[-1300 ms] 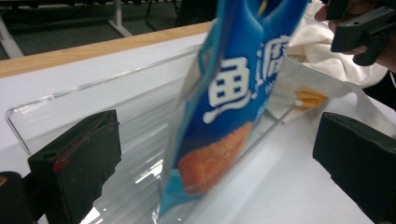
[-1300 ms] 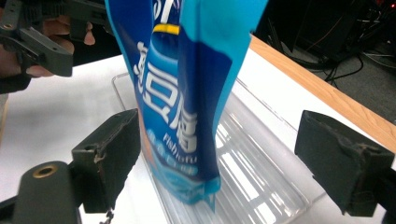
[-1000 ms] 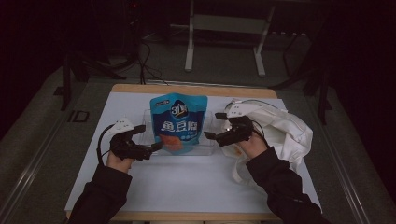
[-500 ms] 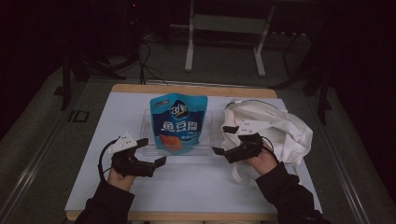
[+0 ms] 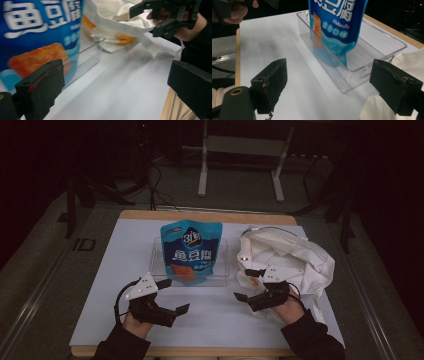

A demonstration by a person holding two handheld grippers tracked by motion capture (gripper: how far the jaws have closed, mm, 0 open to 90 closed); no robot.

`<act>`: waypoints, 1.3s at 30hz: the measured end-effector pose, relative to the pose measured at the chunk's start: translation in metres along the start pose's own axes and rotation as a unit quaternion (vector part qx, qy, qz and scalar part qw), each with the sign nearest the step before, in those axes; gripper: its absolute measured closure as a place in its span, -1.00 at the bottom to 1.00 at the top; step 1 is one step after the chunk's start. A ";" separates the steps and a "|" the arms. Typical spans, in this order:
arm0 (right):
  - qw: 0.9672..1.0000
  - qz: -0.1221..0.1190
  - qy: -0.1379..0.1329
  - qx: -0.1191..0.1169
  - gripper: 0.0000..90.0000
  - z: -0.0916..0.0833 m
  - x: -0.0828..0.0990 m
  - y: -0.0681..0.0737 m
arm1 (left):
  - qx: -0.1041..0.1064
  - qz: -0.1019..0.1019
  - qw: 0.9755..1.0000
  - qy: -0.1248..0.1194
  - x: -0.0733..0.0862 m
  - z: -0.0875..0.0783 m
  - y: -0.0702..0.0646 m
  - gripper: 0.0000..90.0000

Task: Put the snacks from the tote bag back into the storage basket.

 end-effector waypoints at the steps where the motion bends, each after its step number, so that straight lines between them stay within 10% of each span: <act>1: 1.000 0.002 -0.001 -0.001 -0.68 -0.001 0.002 0.001 | 0.007 0.003 1.000 0.000 0.000 0.002 -0.003 -0.97; 14: 1.000 0.009 0.007 0.016 -0.68 -0.008 0.039 0.013 | 0.046 0.028 0.998 0.020 0.014 0.024 -0.026 -0.97; 39: 0.999 -0.002 -0.011 0.039 -0.68 -0.018 0.056 0.026 | 0.076 0.061 0.993 0.060 0.040 0.045 -0.044 -0.97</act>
Point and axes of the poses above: each handheld gripper's, and its own axes: z roughly forward along the jaws, x roughly out of its underside, y roughly to its left, the point moved 10 cm from there along z, roughly forward along the jaws, and after that the axes turned 2 degrees about -x, right-handed, at the moved point
